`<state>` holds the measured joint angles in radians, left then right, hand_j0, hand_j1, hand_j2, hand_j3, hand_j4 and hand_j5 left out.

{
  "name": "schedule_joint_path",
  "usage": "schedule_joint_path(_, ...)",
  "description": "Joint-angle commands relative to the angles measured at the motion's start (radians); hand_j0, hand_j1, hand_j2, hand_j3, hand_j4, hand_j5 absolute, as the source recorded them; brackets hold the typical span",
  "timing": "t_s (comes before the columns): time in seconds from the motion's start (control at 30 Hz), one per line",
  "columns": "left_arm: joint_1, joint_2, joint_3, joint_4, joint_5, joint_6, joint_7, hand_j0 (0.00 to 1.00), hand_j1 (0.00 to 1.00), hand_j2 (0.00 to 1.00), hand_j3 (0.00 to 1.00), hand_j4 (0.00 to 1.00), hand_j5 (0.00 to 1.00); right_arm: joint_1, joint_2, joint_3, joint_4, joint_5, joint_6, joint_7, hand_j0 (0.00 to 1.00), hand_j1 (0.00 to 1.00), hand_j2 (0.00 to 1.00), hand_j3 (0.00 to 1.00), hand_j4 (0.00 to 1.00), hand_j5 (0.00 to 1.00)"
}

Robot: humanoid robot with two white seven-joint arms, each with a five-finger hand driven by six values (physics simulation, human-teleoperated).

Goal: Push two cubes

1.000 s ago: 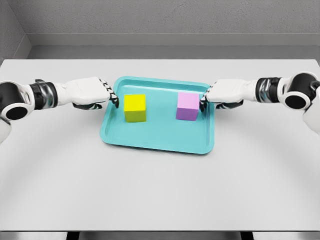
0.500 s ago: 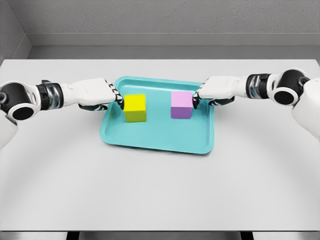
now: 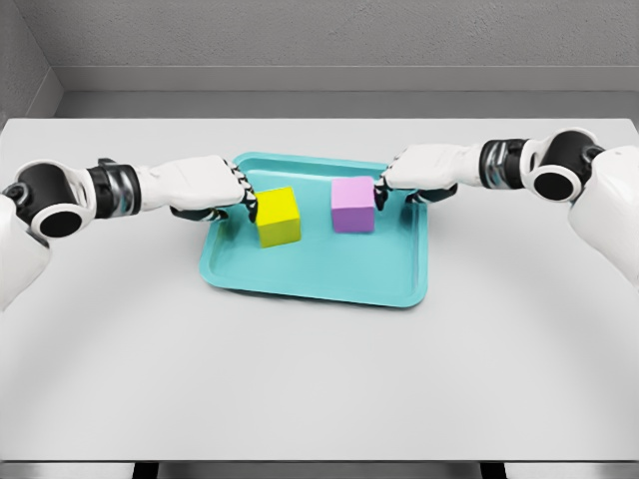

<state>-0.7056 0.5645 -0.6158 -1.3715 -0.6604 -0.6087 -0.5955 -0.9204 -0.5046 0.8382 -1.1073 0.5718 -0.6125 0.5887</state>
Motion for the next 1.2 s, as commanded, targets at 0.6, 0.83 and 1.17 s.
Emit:
schedule_joint_path(0.6, -0.009, -0.037, -0.001, 0.003, -0.013, -0.002, -0.01, 0.63, 0.63, 0.63, 0.63, 0.63, 0.63, -0.032, 0.078, 0.01, 0.087, 0.031, 0.002, -0.001, 0.6, 0.6, 0.6, 0.6, 0.6, 0.6)
schedule_joint_path(0.83, -0.011, -0.046, -0.001, 0.006, -0.016, -0.002, -0.01, 0.63, 0.63, 0.63, 0.63, 0.63, 0.63, -0.043, 0.107, 0.022, 0.081, 0.031, 0.002, -0.001, 0.6, 0.6, 0.6, 0.6, 0.6, 0.6)
schedule_joint_path(1.17, -0.02, -0.038, 0.005, 0.06, -0.015, -0.002, -0.01, 0.65, 0.65, 0.65, 0.65, 0.65, 0.65, -0.051, 0.107, 0.021, 0.086, 0.033, 0.002, -0.001, 0.6, 0.6, 0.6, 0.6, 0.6, 0.6)
